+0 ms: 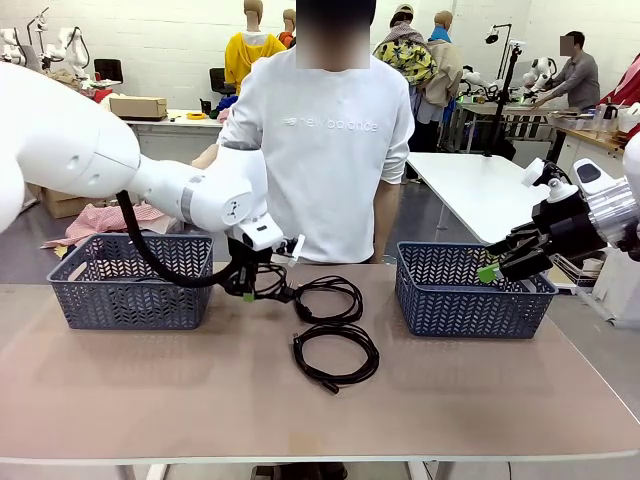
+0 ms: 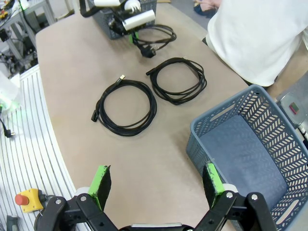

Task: Organize the cables according to human instructions.
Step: Pick up a bundle of cables and place it in the basket indicated by the human.

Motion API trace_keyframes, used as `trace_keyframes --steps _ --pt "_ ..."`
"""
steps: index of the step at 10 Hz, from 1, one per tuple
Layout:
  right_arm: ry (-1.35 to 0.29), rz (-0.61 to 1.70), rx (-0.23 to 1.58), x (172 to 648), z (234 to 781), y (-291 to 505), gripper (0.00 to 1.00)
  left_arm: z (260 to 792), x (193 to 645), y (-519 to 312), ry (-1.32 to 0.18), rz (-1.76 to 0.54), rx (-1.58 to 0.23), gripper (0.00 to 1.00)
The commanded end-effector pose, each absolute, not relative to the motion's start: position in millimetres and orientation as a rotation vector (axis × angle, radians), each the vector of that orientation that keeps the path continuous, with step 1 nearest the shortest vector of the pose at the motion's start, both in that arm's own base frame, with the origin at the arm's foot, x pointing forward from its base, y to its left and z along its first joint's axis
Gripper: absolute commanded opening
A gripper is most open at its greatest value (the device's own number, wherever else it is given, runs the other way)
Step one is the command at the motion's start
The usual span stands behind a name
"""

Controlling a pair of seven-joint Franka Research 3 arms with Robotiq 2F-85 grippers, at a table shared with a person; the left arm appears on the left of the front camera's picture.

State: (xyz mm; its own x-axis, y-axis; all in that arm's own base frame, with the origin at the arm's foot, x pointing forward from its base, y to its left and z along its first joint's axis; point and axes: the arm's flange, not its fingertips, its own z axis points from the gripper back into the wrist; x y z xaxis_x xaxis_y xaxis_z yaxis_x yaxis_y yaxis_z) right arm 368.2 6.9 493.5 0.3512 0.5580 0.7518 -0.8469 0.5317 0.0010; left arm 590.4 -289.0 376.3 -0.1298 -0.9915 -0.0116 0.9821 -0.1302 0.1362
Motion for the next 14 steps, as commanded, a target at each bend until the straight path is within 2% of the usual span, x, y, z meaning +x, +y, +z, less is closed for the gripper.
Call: trace_keyframes --steps 1,7,11,14 --pt "-0.802 0.964 0.447 370.8 492.9 6.6 1.0 410.2 588.7 -281.5 -0.13 -1.717 0.176 0.0" --pt "-0.802 0.964 0.447 370.8 492.9 6.6 1.0 497.7 561.0 -225.7 -0.232 -1.596 0.236 0.0" --pt "-0.802 0.964 0.447 370.8 492.9 6.6 1.0 499.8 538.9 -144.4 -0.252 -1.415 0.23 0.0" --pt "-0.802 0.964 0.447 370.8 492.9 6.6 1.0 484.1 549.6 -103.1 -0.271 -1.353 0.25 0.0"
